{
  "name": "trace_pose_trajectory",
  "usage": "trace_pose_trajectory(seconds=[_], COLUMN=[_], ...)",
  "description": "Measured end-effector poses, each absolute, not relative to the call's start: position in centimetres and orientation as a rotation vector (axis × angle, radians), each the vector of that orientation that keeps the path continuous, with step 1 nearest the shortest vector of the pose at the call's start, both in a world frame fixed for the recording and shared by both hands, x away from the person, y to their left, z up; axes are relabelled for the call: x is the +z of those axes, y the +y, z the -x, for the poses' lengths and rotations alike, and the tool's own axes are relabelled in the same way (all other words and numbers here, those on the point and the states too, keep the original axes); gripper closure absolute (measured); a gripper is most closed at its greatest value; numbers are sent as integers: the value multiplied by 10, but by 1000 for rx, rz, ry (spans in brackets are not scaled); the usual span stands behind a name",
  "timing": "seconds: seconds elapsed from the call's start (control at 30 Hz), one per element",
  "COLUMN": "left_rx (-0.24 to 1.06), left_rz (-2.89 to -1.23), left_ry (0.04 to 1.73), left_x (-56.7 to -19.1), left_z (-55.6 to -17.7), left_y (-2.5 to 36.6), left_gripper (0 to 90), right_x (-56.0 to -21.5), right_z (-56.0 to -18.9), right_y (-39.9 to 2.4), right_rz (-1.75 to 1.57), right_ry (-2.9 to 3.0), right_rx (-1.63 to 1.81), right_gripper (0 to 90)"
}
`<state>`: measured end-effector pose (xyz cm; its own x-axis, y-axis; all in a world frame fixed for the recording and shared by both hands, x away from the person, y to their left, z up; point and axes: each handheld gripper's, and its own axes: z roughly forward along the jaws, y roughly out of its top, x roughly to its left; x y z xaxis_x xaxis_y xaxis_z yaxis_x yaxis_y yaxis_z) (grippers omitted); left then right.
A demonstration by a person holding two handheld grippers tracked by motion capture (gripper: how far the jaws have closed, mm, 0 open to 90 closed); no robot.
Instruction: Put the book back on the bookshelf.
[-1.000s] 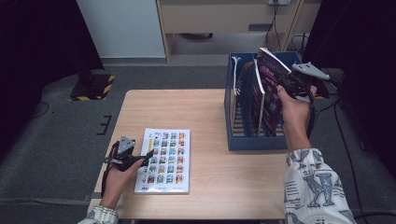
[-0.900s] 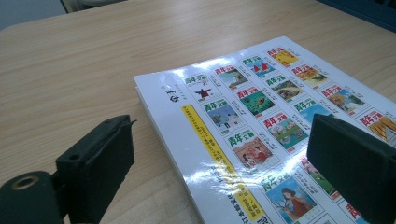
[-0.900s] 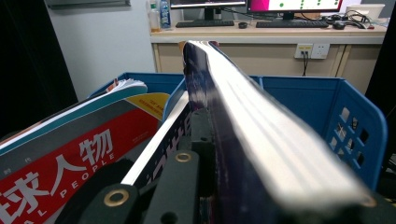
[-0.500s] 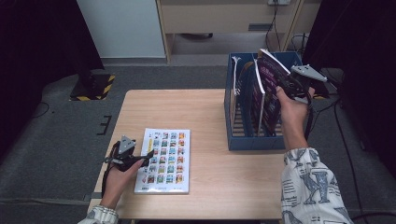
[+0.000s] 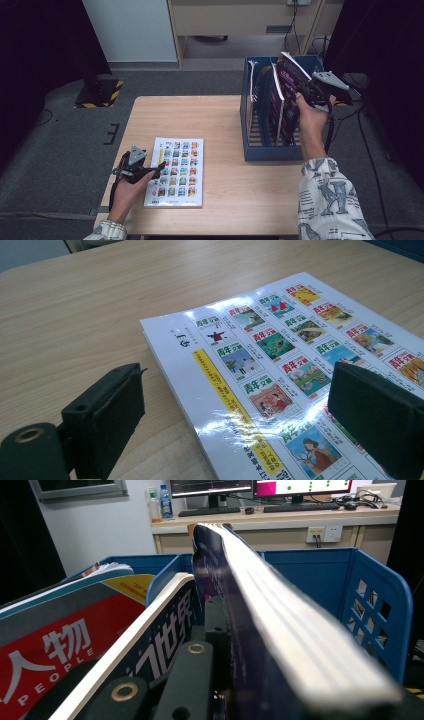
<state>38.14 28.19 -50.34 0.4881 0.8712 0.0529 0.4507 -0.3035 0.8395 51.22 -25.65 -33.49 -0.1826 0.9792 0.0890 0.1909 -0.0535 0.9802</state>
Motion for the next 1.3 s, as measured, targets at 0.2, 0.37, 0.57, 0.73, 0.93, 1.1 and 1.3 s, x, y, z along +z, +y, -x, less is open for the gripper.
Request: trace_pose_trajectory(seconds=[0.2,0.37,0.57,0.73,0.93,1.1,1.3], left_rx=[663,664,664,664,662,663,663], left_rz=[-1936,-1938,-1936,-1938,-1944,-1945,-1948], left_ry=[1094,1090,1090,1088,1088,1083,1079], left_x=[-504,-504,-504,-504,-504,-504,-505], left_z=[-382,-382,-382,-382,-382,-382,-383], left_y=[281,280,281,280,280,279,279], left_gripper=[77,77,77,77,77,77,77], right_x=[-339,-342,-342,-341,-341,-343,-348], right_z=[-512,-510,-508,-506,-504,-506,-514], right_y=[-257,-256,-257,-261,-266,-265,-259], right_rz=[-1297,-1293,-1292,-1294,-1300,-1302,-1300], right_ry=[1463,1472,1460,1450,1431,1432,1439], right_rx=[1315,1313,1312,1310,1312,1303,1286], right_gripper=[841,841,841,841,841,841,841])
